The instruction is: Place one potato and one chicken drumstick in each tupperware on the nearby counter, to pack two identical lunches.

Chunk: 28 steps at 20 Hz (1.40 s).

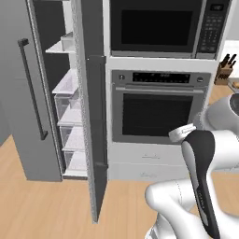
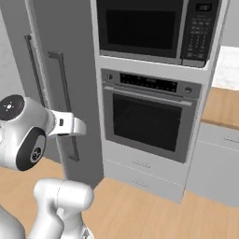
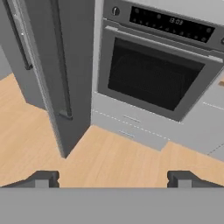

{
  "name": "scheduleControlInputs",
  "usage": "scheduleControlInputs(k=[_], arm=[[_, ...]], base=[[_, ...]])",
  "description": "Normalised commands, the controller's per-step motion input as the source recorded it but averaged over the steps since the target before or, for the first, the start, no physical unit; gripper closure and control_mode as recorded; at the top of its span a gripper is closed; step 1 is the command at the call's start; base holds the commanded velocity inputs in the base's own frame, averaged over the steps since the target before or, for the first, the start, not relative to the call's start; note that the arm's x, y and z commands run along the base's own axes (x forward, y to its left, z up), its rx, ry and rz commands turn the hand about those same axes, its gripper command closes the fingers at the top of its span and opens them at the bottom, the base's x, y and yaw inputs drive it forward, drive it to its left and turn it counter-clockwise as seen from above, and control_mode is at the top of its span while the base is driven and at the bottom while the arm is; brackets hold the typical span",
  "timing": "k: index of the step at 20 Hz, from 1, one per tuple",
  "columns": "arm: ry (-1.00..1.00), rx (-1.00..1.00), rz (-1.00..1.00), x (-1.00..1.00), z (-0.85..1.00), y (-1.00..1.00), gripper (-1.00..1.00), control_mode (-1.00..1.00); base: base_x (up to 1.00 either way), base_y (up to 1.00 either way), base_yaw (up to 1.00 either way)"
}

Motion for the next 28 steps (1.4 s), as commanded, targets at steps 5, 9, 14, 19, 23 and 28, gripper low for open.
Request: scheduleControlInputs(k=[5,9,14,19,23,28], arm=[[0.0,0.0,0.0,0.0,0.0,0.0,-1.0,1.0],[0.0,0.0,0.0,0.0,0.0,0.0,-1.0,1.0],[0.0,0.0,0.0,0.0,0.0,0.0,-1.0,1.0],[0.0,0.0,0.0,0.0,0.0,0.0,-1.0,1.0],[0.0,0.0,0.0,0.0,0.0,0.0,-1.0,1.0],[0.0,0.0,0.0,0.0,0.0,0.0,-1.0,1.0]], base=[[-0.56,1.0,0.01],[0.04,1.0,-0.07],[0.16,1.0,-0.14],[0.0,1.0,-0.27],[0.37,0.9,-0.41],[0.73,0.6,-0.46]])
